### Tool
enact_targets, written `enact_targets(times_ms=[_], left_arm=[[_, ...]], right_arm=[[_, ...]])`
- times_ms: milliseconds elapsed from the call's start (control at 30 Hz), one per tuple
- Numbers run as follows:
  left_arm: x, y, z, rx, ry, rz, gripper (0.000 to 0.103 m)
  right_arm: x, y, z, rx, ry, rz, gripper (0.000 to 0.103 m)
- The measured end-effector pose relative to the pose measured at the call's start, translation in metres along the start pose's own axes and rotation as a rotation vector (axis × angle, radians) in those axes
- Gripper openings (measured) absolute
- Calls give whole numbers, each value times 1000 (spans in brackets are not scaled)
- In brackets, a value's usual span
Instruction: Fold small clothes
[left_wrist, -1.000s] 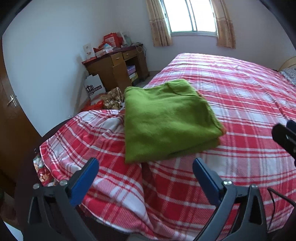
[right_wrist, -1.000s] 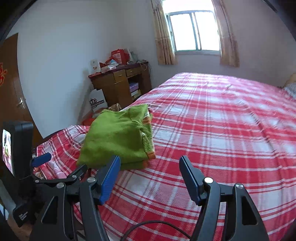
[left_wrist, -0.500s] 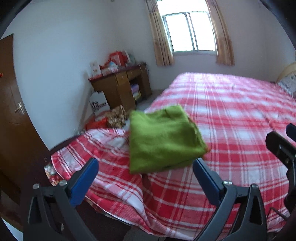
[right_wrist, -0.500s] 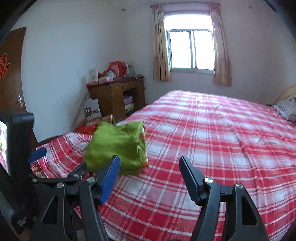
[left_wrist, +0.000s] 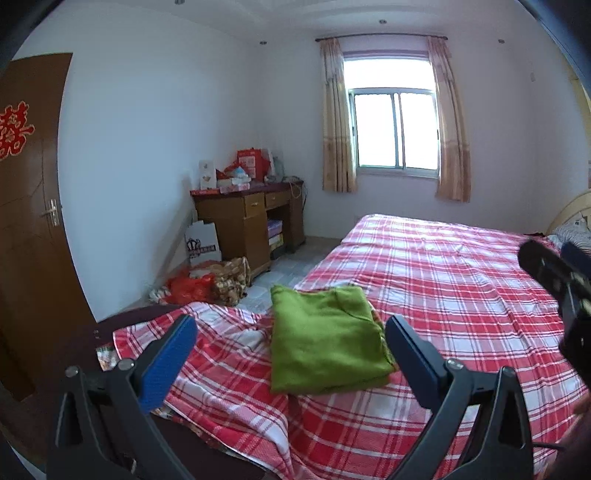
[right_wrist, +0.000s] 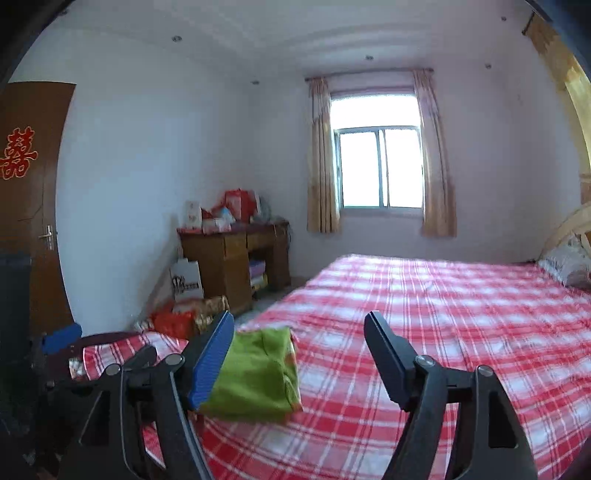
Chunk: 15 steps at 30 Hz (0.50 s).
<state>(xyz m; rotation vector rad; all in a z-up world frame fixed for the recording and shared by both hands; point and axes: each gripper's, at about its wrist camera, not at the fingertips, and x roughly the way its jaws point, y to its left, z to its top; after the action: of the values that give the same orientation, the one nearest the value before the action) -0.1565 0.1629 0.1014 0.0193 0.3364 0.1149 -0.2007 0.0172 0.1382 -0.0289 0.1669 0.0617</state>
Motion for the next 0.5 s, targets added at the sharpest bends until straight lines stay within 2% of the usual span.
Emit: enact_targets(times_ms=[167,333,500], left_arm=[[-4,-4,0,38,-30,27,103],[-2,-3,1,28,-12,27,103],[-1,-1,0,20,-3,48,103]], right_arm=[[-6,11,4,6,-30,9,74],[-3,14,-4,-3,0,7,75],[1,4,-4,42,21,-1,75]])
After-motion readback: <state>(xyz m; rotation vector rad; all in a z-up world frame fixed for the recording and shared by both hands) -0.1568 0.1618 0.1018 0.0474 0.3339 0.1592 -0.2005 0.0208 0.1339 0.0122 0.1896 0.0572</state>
